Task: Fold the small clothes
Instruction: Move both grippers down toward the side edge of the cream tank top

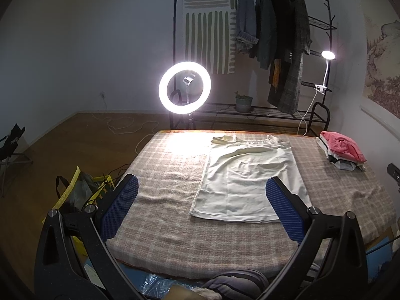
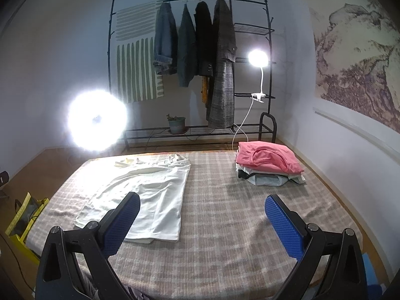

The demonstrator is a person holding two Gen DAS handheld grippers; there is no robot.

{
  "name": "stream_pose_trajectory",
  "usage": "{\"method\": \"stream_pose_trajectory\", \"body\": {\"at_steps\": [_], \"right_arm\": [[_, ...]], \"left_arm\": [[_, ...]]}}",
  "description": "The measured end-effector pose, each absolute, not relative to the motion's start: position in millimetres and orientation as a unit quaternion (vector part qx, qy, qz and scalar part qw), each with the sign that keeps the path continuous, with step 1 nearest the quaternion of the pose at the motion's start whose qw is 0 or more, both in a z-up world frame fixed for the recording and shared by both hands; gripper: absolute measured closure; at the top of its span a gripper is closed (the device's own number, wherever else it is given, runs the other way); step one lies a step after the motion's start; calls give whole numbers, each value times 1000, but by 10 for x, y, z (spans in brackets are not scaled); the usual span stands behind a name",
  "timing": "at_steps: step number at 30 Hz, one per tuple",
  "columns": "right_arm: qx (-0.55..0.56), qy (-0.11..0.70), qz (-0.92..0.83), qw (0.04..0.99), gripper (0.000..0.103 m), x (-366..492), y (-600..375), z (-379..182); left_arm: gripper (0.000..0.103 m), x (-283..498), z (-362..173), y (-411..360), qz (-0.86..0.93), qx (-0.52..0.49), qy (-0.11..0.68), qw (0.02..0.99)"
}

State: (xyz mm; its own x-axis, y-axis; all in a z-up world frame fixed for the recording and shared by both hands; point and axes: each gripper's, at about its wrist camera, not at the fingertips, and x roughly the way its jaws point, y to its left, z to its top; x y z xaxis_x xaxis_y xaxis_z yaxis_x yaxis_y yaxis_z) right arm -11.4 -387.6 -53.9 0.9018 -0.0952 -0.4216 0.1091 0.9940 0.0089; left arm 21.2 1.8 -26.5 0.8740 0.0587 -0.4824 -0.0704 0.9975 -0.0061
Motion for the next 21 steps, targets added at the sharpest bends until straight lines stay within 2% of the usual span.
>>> {"method": "stream_pose_trajectory", "body": {"at_steps": [5,10,15,19,21], "right_arm": [[-3,207,-42,977,3,206,-3788,-494],[-35,188,-17,981,13,695,-3640,-384],[-21,209,51,976,21,1299,-3423,-381],[1,248,97,964,34,1859,-3160,-515],[13,270,117,956,37,2132,-3029,-610]], "left_arm": [[0,493,-491,170,43,-12,266,963],[0,838,-868,407,26,-25,288,957],[21,1269,-1366,708,-12,-101,360,927],[23,1563,-1798,830,-41,-161,409,897],[31,1676,-1977,832,-43,-171,427,887]]}}
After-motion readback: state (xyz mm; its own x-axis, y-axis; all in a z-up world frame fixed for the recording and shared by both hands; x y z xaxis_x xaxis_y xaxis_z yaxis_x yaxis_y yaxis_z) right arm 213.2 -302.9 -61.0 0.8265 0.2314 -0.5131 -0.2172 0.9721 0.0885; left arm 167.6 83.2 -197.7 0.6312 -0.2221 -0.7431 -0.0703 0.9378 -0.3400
